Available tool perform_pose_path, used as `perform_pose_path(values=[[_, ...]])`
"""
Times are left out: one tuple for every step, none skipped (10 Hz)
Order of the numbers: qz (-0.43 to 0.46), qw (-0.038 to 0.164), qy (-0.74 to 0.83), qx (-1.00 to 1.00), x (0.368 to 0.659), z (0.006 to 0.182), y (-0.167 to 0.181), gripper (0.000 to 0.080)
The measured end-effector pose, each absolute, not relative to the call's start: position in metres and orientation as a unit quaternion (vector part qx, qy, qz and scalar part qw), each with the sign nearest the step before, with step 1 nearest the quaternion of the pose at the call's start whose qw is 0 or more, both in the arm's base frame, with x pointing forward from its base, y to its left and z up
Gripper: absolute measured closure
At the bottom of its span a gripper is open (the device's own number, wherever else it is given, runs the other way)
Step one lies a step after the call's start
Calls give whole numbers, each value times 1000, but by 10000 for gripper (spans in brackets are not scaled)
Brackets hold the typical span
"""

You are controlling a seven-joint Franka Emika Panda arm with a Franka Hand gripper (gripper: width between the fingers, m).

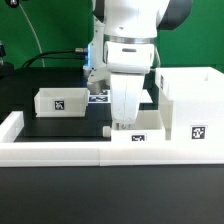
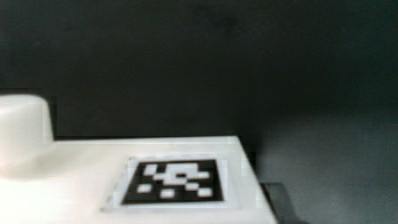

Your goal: Assemble drawer

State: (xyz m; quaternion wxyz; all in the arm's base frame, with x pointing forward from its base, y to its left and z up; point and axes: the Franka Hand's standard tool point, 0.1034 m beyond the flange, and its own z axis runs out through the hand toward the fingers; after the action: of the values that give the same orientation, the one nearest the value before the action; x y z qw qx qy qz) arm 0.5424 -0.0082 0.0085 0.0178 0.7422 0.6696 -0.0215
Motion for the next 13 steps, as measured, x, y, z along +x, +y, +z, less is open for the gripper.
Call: perform_pose_path(values=[[-21,18,672,740,542,8,-8,757],[-19,24,682,730,543,9,-7,757],[-21,27,695,718,544,9,-5,757],[-24,29,699,714,544,10,-6,757],[-26,28,698,715,544,10,-8,757],[-26,28,698,716,544,10,-8,757],[-26,28,697,716,544,9,-8,757],[-26,28,698,715,544,9,-7,757],[-26,28,698,715,544,9,-6,757],[-26,28,697,716,544,9,-6,757],[-27,28,696,717,544,9,-6,757],[-27,28,694,718,544,9,-6,757],[-26,28,694,719,544,9,-7,757]])
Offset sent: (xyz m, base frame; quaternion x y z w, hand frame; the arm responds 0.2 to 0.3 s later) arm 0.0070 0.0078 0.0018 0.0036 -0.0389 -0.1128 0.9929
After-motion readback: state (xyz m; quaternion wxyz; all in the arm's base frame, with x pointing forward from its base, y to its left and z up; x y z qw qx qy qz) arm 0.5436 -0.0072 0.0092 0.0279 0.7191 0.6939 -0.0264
